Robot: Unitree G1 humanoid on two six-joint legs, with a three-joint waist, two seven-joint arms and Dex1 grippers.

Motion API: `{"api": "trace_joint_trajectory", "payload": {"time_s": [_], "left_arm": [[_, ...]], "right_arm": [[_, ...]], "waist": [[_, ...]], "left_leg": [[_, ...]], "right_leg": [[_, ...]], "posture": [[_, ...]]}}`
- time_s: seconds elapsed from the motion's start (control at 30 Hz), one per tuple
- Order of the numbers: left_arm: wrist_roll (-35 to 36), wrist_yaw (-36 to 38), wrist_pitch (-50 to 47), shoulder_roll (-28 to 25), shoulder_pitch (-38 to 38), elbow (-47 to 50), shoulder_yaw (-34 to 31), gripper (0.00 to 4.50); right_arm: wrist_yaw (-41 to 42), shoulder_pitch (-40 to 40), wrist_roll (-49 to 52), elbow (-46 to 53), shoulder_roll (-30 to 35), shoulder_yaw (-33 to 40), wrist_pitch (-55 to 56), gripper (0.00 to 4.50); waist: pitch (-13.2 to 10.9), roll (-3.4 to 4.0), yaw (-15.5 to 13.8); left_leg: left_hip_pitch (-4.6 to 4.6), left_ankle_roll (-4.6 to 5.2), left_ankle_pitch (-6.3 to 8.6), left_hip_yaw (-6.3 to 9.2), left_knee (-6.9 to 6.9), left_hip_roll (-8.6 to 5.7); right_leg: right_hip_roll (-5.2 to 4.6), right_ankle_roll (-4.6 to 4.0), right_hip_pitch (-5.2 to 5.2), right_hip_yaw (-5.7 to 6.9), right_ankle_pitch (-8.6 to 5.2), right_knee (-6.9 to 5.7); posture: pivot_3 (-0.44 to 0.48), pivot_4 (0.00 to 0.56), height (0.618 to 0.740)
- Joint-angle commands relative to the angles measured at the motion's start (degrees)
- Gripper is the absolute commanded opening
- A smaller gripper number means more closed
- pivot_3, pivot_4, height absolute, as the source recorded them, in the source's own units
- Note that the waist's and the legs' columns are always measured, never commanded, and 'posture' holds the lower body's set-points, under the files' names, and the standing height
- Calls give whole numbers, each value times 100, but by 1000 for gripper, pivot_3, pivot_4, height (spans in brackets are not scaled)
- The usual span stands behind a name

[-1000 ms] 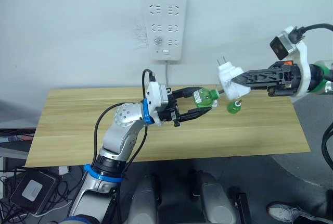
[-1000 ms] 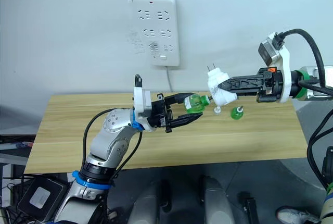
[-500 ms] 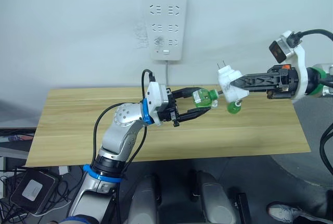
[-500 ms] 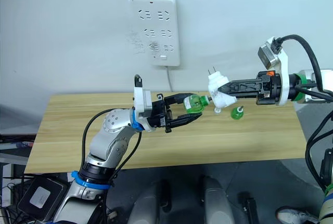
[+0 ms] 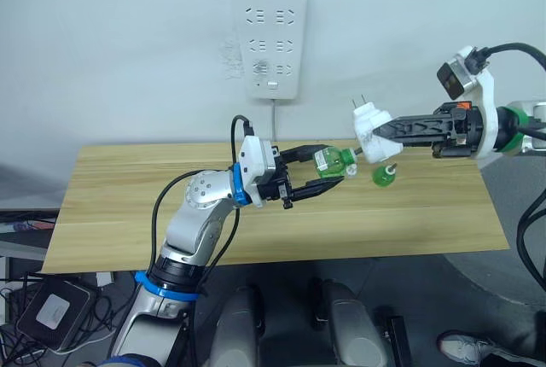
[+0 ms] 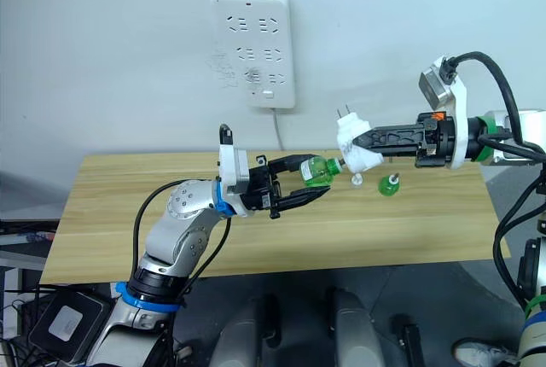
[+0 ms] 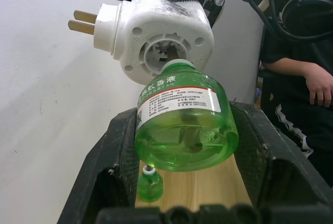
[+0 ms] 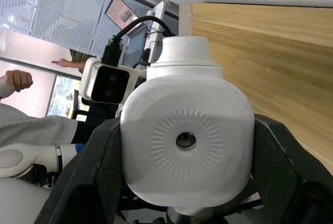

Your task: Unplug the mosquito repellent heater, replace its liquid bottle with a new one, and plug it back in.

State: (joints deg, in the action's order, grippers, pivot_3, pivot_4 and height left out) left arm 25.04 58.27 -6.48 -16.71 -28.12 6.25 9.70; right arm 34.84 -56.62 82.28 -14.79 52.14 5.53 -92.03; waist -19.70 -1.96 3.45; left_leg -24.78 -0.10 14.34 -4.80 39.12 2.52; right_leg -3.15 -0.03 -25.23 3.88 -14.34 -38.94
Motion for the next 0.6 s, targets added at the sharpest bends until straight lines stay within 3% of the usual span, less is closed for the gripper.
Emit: {"api": "trace_joint_trajectory", "payload": {"time_s": [0.03, 0.6], "left_arm": [[41, 44, -15, 28, -38, 246, 91, 2247], [135, -150, -153, 12, -29, 474, -94, 2247]], "right_arm": [[56, -80, 322, 136, 92, 70, -47, 2969], [7, 190, 94, 246, 92, 216, -47, 2969]], "waist": [[0, 0, 0], [0, 0, -3]], "left_leg": [[0, 0, 0, 0, 0, 0], [0, 0, 0, 0, 0, 1]], "right_leg": [[0, 0, 0, 0, 0, 0], [0, 0, 0, 0, 0, 0]], "posture": [[-194, 315, 740], [-176, 309, 740]]}}
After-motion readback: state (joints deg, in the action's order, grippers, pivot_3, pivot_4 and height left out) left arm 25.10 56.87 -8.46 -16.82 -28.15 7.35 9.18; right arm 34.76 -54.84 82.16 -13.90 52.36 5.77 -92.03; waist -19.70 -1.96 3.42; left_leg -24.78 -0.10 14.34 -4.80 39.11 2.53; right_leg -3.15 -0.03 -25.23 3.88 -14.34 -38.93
